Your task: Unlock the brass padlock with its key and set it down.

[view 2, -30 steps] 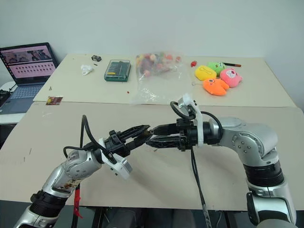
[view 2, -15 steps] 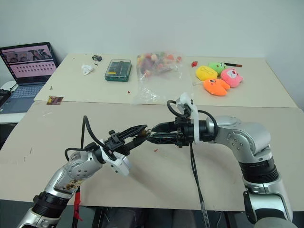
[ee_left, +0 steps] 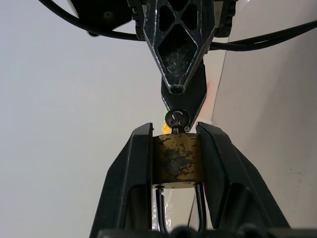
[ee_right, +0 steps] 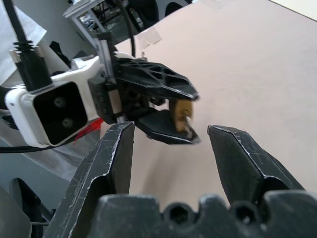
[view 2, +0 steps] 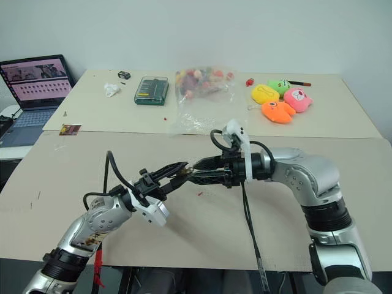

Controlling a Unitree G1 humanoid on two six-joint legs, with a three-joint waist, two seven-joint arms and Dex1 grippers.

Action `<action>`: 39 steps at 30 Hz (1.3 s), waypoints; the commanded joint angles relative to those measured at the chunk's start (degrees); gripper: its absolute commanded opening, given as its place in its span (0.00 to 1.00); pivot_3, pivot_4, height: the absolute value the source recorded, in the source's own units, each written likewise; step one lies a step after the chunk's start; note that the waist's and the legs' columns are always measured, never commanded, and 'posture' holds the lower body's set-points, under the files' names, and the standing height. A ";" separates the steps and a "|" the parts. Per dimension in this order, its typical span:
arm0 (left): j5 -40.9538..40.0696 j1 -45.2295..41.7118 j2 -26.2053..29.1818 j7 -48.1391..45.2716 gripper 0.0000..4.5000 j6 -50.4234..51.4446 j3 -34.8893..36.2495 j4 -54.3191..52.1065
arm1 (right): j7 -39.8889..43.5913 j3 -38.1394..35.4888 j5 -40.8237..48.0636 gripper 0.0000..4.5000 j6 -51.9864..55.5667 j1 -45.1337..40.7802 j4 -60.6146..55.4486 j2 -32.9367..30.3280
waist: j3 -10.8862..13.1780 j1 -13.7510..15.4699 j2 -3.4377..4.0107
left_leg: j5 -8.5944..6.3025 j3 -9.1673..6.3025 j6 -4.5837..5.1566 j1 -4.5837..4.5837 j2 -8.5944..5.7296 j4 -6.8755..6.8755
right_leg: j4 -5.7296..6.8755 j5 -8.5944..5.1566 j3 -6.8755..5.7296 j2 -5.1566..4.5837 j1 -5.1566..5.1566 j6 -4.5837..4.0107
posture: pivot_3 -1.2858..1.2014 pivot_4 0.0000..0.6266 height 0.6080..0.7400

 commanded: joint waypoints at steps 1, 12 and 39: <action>-0.11 -2.09 0.64 0.49 0.19 -3.22 -0.31 0.21 | -0.26 -0.40 1.29 0.65 0.91 -0.94 -2.50 0.66 | 0.00 0.00 0.00 | 0.00 0.00 0.00 0.00 0.00 0.00 | 0.00 0.00 0.00 0.00 0.00 0.00 | 0.52 0.24 1.00; -0.99 -4.16 -0.27 -0.62 0.19 -3.62 -1.40 1.17 | -1.41 -0.61 1.52 0.65 1.60 0.12 -3.67 1.94 | 0.00 -0.02 0.00 | 0.00 0.00 0.00 0.00 0.00 0.00 | 0.01 0.00 0.01 0.00 0.00 0.00 | 0.52 0.24 1.00; -4.61 -3.71 -0.89 -2.42 0.52 -2.26 -0.83 -0.04 | -1.43 -1.06 1.18 0.05 1.53 -0.31 -3.02 2.81 | 0.00 -0.05 0.00 | 0.00 0.00 0.00 0.00 -0.01 0.00 | 0.00 0.00 0.01 0.00 0.00 0.00 | 0.52 0.24 1.00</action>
